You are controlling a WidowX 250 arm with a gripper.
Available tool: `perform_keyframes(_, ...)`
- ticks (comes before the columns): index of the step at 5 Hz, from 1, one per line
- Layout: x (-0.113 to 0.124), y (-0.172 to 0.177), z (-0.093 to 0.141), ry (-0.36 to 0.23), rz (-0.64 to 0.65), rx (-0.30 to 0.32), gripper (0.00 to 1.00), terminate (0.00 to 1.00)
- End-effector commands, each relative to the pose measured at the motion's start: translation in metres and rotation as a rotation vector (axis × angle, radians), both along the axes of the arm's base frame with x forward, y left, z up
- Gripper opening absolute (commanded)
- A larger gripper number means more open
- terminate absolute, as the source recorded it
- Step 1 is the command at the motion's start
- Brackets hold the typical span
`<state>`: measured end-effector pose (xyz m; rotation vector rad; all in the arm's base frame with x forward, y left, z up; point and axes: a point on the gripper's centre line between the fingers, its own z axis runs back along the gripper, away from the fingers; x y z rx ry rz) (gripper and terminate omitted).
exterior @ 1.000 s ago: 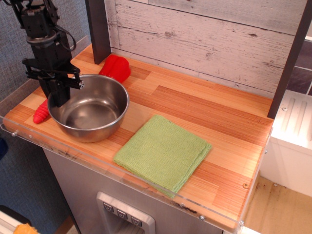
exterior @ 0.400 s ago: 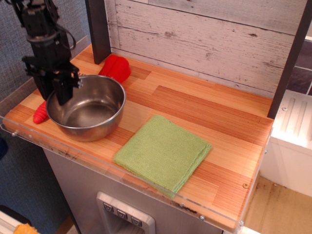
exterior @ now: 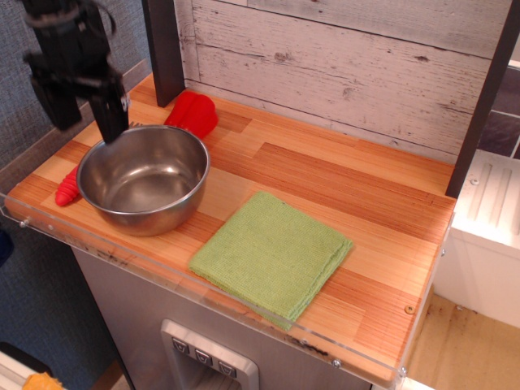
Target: Move bowl to left of towel
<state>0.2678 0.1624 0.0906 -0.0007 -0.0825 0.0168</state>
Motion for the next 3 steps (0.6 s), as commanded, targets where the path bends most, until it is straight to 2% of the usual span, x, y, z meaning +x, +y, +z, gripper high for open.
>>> perform_keyframes(1,-0.0064,-0.0127,0.0268,-0.065,-0.019,0.060,1.00,0.00)
perform_keyframes(2,-0.0064,-0.0127,0.0268,-0.065,-0.019,0.060,1.00,0.00)
perform_keyframes(3,-0.0064,-0.0127,0.0268,-0.065,-0.019,0.060,1.00,1.00)
